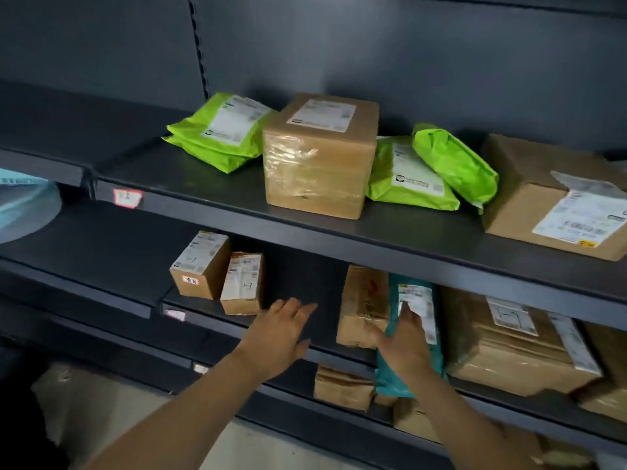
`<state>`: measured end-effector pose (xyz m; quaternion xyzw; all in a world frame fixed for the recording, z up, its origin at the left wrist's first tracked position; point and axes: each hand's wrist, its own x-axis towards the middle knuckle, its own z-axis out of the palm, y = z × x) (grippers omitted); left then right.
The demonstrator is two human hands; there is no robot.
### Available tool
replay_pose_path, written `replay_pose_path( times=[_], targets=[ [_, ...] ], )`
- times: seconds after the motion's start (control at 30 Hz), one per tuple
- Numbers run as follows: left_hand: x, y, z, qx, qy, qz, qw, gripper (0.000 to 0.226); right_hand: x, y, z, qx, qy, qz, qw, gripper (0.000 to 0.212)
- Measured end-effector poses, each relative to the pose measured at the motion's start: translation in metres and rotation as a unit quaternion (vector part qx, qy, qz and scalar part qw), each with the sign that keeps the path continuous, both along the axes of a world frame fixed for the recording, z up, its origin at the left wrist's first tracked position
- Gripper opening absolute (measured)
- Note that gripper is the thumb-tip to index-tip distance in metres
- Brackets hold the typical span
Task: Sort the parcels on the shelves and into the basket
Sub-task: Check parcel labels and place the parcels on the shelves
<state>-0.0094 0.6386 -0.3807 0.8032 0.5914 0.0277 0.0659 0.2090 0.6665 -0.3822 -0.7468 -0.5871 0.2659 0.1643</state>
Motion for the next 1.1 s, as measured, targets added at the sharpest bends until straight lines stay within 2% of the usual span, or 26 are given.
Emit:
replay_pose_path(
  times=[0.17, 0.33, 0.43, 0.53, 0.57, 0.63, 0.7, 0.77, 0.9, 0.97, 1.1],
  targets=[
    [0.014, 0.028, -0.022, -0.016, -0.05, -0.046, 0.998, 0.061, -0.011, 0.028, -0.027, -0.022, 0.051, -0.105, 0.993, 0.073],
    [0.036, 0.042, -0.037, -0.052, -0.144, -0.065, 0.986, 0.057, -0.02, 0.035, -0.042, -0.015, 0.1, -0.092, 0.991, 0.045],
    [0.045, 0.05, -0.047, -0.098, -0.245, -0.025, 0.964, 0.053, -0.027, 0.032, -0.043, 0.006, 0.156, -0.106, 0.982, 0.043],
    [0.05, 0.058, -0.052, -0.133, -0.357, 0.039, 0.924, 0.054, -0.038, 0.028, -0.041, 0.038, 0.172, -0.073, 0.982, 0.057],
    [0.048, 0.059, -0.054, -0.129, -0.38, 0.068, 0.913, 0.056, -0.044, 0.026, -0.039, 0.045, 0.181, -0.049, 0.981, 0.056],
    [0.036, 0.061, -0.064, -0.11, -0.408, 0.136, 0.896, 0.069, -0.056, 0.022, -0.038, 0.055, 0.188, 0.028, 0.98, 0.041],
    [0.017, 0.063, -0.077, -0.084, -0.38, 0.191, 0.901, 0.085, -0.064, 0.018, -0.04, 0.045, 0.163, 0.118, 0.978, 0.035],
    [0.002, 0.064, -0.087, -0.082, -0.338, 0.211, 0.913, 0.089, -0.063, 0.015, -0.043, 0.037, 0.138, 0.159, 0.977, 0.034],
    [-0.003, 0.064, -0.078, -0.049, -0.291, 0.179, 0.938, 0.066, -0.046, 0.019, -0.048, 0.058, 0.121, 0.106, 0.985, 0.033],
    [-0.002, 0.063, -0.076, -0.008, -0.253, 0.16, 0.954, 0.07, -0.033, 0.022, -0.049, 0.061, 0.091, 0.073, 0.991, 0.037],
    [0.001, 0.056, -0.071, 0.084, -0.102, 0.032, 0.991, 0.06, -0.008, 0.021, -0.055, 0.082, 0.017, 0.039, 0.996, 0.044]
  ],
)
